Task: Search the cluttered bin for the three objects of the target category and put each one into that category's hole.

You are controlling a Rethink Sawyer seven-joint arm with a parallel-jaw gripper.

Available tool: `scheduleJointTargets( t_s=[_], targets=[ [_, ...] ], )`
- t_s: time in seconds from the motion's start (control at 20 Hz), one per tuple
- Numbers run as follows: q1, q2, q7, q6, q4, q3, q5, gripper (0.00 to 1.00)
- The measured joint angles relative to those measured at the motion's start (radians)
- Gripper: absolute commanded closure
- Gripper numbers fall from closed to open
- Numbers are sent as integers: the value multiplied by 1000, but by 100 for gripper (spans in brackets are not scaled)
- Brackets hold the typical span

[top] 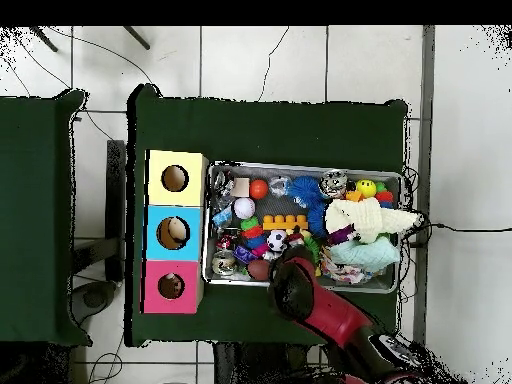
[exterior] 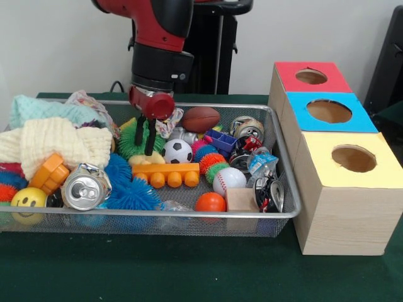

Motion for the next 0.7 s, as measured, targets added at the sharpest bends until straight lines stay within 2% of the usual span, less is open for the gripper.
scheduleJointTargets(
  t_s=[0.25,0.7],
  targets=[
    [19,-11,0,0,22,0,19,0],
    [5,-12,0,0,24,0,19,0]
  ],
)
